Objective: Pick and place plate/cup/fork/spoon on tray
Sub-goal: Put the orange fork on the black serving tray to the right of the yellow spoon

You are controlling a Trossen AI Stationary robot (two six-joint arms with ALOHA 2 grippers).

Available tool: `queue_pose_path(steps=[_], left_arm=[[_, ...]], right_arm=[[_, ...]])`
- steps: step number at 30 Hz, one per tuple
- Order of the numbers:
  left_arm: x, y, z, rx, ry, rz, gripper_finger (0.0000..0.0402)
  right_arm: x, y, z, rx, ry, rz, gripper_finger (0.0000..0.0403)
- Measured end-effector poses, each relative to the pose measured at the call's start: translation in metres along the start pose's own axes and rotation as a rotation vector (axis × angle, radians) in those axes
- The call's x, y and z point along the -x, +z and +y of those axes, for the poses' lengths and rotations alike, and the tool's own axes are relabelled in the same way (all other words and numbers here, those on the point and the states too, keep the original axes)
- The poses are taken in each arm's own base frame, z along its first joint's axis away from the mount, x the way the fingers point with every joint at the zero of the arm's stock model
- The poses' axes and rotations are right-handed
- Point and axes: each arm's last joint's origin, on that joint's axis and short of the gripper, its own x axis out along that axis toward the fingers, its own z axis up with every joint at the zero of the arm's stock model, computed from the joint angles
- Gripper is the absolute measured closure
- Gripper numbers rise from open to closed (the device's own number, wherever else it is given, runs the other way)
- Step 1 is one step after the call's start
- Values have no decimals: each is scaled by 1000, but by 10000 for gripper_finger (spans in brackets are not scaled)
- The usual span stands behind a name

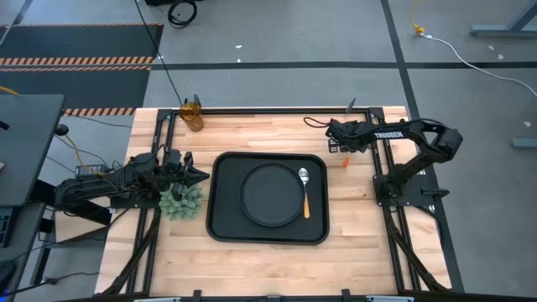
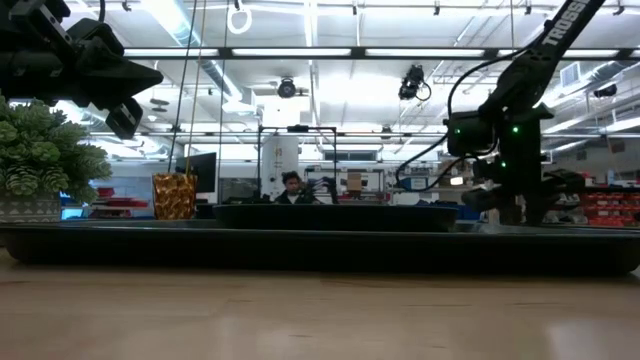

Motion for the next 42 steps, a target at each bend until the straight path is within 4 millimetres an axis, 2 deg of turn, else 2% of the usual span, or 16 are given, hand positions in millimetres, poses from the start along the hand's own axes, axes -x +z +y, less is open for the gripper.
queue_pose_path(steps=[10, 17, 25, 31, 36, 39, 42], left_arm=[[0, 0, 0, 0, 0, 1, 390], [0, 0, 0, 0, 0, 0, 390], [0, 0, 0, 0, 0, 0, 390], [0, 0, 0, 0, 0, 0, 390], [0, 0, 0, 0, 0, 0, 390], [0, 0, 0, 0, 0, 0, 390], [0, 0, 0, 0, 0, 0, 390]], right_arm=[[2, 0, 2, -32, 60, 39, 334], [6, -3, 5, -29, 88, 32, 362], [27, -12, 12, 35, 172, -46, 384], [67, -39, 29, 104, 376, -168, 381], [102, -79, 47, 136, 620, -219, 381], [112, -102, 56, 117, 696, -247, 381], [113, -120, 61, 109, 724, -226, 381]])
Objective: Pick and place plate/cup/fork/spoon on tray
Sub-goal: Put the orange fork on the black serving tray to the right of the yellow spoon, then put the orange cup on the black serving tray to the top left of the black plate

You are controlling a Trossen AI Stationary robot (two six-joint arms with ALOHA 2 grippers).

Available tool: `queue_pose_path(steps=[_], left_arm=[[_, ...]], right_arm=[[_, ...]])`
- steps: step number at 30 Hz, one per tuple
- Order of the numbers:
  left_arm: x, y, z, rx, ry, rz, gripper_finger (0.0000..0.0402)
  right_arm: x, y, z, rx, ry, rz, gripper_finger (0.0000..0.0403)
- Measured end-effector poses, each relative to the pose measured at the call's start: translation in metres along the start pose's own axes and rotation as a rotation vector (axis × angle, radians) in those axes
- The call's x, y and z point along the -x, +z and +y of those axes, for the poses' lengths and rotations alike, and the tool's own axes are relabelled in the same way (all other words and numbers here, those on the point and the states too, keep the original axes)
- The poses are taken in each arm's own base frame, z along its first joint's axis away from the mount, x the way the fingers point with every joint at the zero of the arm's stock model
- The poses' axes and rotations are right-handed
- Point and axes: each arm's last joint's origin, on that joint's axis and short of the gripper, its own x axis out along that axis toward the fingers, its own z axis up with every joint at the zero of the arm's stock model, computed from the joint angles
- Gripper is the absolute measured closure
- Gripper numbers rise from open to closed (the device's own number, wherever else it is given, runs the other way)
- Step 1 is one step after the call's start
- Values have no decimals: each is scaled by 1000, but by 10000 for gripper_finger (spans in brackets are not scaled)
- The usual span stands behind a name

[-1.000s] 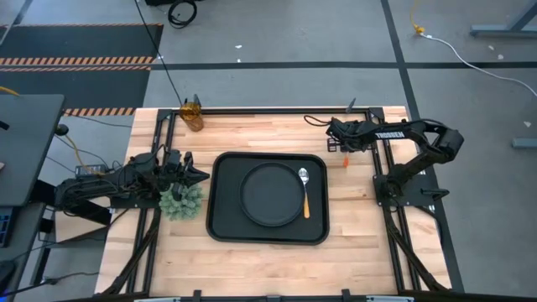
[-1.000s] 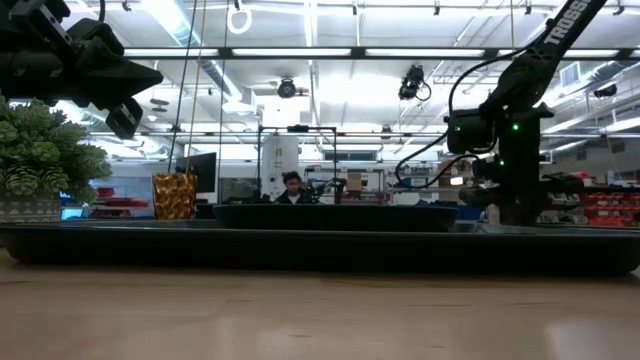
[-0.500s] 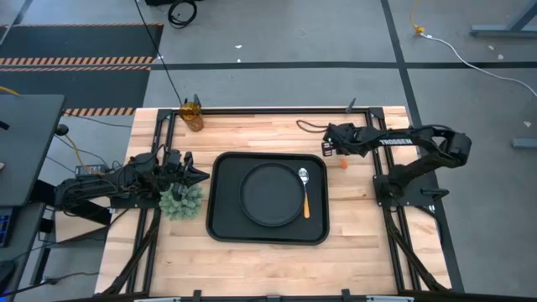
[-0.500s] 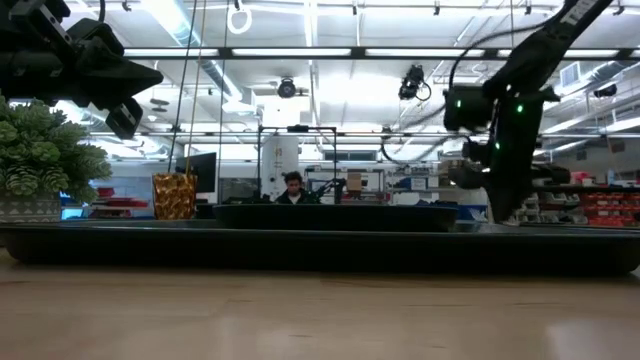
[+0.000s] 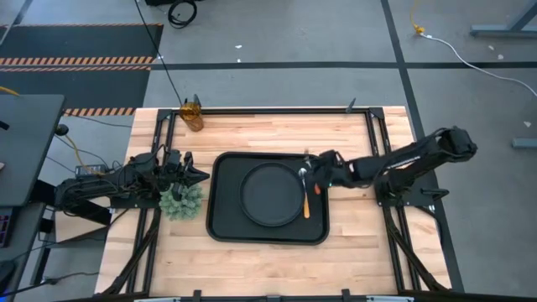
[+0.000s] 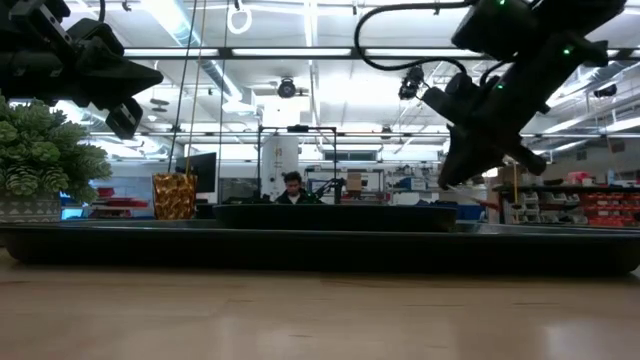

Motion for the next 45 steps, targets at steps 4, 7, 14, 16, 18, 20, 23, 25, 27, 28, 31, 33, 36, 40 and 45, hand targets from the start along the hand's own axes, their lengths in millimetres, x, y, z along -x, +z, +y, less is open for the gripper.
queue_pose_path(steps=[4, 7, 14, 16, 18, 20, 23, 25, 27, 28, 31, 33, 36, 40, 45], left_arm=[[0, 0, 0, 0, 0, 1, 390], [0, 0, 0, 0, 0, 0, 390], [0, 0, 0, 0, 0, 0, 390], [0, 0, 0, 0, 0, 1, 390], [0, 0, 0, 0, -1, -1, 390], [0, 0, 0, 0, 0, 1, 390], [0, 0, 0, 0, 1, 1, 390], [0, 0, 0, 0, 0, 0, 390], [0, 0, 0, 0, 0, 1, 390], [0, 0, 0, 0, 0, 0, 390], [0, 0, 0, 0, 0, 0, 390], [0, 0, 0, 0, -1, -1, 390], [0, 0, 0, 0, -1, -1, 390], [0, 0, 0, 0, 0, -1, 390], [0, 0, 0, 0, -1, -1, 390]], right_arm=[[0, -18, 0, -22, -30, 51, 381], [5, -27, -2, -53, -50, 68, 381], [28, -39, 15, -63, -110, 72, 385], [33, -42, 26, -49, -130, 59, 385], [36, -44, 37, -30, -156, 39, 385], [34, -49, 48, -3, -181, 31, 384], [25, -56, 58, 13, -211, 30, 379], [16, -60, 61, -15, -236, 25, 373], [8, -64, 60, -40, -272, 22, 367], [5, -65, 58, -53, -291, 25, 364], [1, -66, 53, -71, -353, 31, 356], [-1, -67, 50, -76, -393, 44, 352], [-2, -66, 48, -81, -423, 79, 348], [-1, -65, 48, -88, -421, 87, 347], [-1, -65, 47, -50, -430, 93, 347]])
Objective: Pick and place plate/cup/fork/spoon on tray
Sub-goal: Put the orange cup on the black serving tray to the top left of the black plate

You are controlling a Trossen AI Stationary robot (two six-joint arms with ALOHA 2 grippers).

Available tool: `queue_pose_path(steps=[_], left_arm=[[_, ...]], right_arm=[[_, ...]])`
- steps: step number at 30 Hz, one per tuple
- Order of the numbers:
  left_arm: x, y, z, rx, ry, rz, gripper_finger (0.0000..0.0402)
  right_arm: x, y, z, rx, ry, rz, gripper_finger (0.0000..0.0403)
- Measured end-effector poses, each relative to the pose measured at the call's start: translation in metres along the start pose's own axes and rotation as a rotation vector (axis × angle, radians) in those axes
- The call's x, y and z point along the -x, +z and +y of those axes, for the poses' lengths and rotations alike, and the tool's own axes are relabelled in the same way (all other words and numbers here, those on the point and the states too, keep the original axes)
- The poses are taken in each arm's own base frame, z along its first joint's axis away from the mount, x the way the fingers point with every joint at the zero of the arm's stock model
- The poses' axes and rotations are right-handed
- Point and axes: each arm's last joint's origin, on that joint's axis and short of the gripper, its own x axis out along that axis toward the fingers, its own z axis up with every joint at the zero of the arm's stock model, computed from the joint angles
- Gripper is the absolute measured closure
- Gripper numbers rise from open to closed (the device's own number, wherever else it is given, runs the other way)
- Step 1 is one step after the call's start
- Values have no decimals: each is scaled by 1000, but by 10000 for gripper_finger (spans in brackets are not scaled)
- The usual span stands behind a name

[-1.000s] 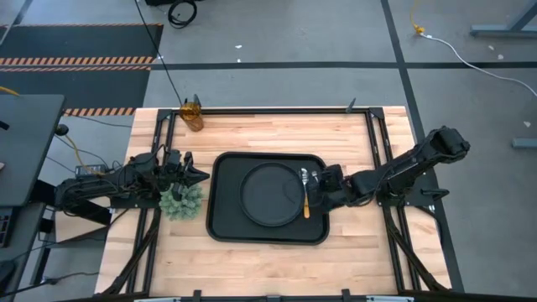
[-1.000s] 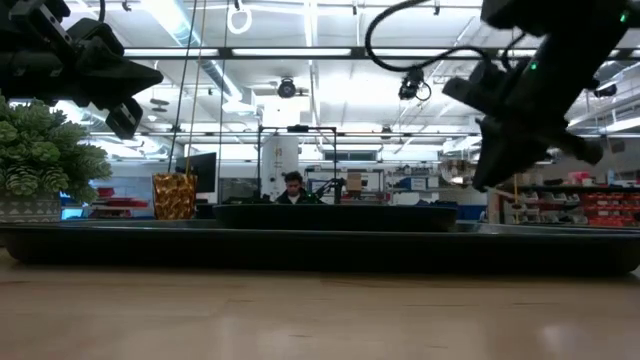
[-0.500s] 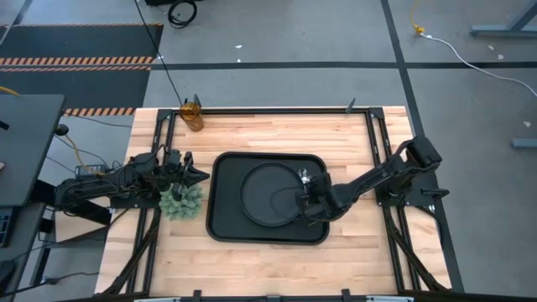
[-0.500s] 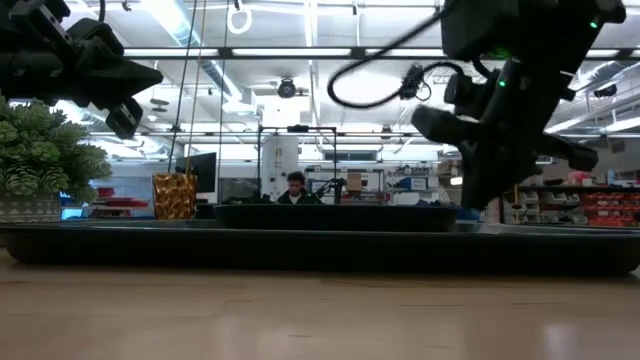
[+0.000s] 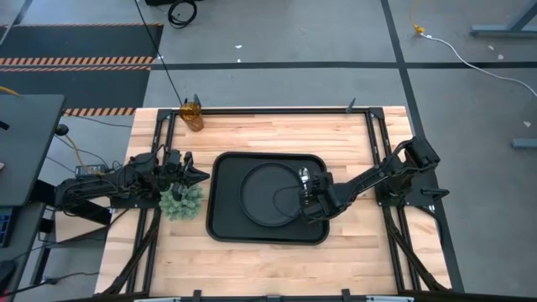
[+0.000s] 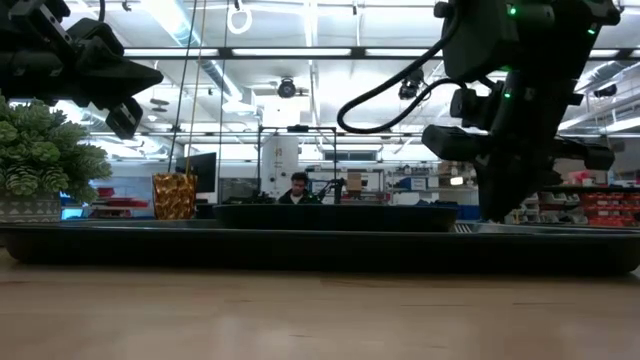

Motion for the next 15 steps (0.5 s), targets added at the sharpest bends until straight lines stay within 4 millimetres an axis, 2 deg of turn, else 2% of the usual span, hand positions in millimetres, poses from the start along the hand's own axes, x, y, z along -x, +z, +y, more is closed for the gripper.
queue_pose_path(steps=[7, 15], left_arm=[[0, 0, 0, 0, 1, 0, 390], [0, 0, 0, 0, 0, 0, 390]], right_arm=[[5, 3, -5, 92, -21, -6, 347], [20, 5, -7, 201, 53, -64, 347]])
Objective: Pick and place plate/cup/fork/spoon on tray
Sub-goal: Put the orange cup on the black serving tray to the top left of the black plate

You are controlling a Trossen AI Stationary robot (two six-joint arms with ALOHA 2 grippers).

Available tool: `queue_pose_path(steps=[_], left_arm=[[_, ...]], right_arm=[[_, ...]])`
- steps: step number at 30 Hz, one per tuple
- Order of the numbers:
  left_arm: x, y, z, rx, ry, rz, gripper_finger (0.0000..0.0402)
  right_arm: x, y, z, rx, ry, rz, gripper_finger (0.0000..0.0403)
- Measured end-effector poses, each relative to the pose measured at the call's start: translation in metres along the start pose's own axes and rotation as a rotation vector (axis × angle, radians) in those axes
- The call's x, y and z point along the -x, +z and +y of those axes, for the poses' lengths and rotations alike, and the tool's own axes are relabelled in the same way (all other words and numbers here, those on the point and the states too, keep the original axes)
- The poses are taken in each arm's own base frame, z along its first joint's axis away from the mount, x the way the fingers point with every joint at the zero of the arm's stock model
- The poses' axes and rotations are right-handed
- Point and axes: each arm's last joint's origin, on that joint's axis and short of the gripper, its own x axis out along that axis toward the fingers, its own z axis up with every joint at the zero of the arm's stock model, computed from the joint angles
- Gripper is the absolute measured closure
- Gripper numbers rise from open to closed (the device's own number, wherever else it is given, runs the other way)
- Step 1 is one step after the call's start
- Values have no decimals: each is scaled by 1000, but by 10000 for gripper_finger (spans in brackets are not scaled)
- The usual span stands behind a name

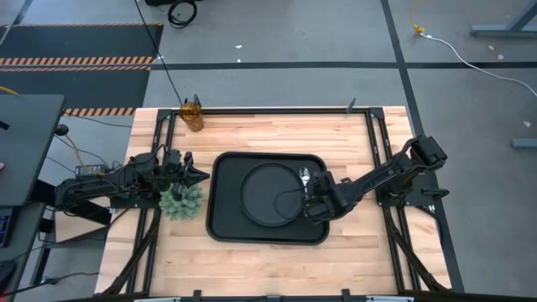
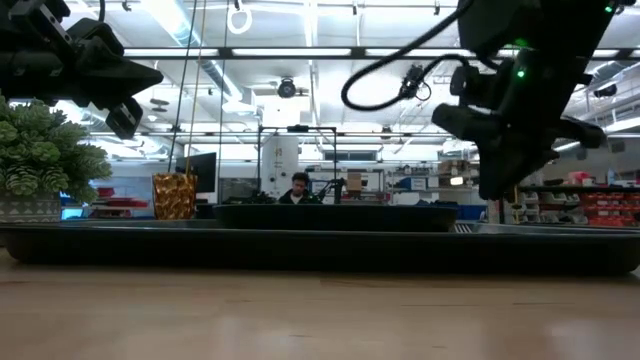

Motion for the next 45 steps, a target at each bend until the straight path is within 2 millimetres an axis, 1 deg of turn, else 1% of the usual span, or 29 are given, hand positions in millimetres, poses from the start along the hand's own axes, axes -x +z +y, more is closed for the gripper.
queue_pose_path(steps=[10, 17, 24, 29, 32, 36, 38, 42, 45], left_arm=[[0, 0, 0, 0, 0, 0, 390], [0, 0, 0, 0, 0, 0, 390], [0, 0, 0, 0, 0, 0, 390], [0, 0, 0, 0, 0, 0, 390], [0, 0, 0, -6, 0, 0, 390], [0, 2, -1, -58, -2, -23, 390], [0, 5, -1, -64, 8, -59, 390], [1, 11, -4, -47, -7, -126, 390], [1, 13, -5, -47, -14, -142, 390]], right_arm=[[14, 9, -5, 164, 48, -47, 347], [21, 24, -13, 217, 48, -82, 347], [40, 34, -23, 268, 104, -141, 347], [53, 32, -27, 317, 162, -174, 347], [57, 28, -26, 366, 190, -176, 347], [62, 21, -26, 427, 214, -176, 347], [64, 18, -25, 479, 232, -162, 347], [65, 14, -22, 643, 275, -112, 347], [66, 13, -22, 735, 287, -106, 347]])
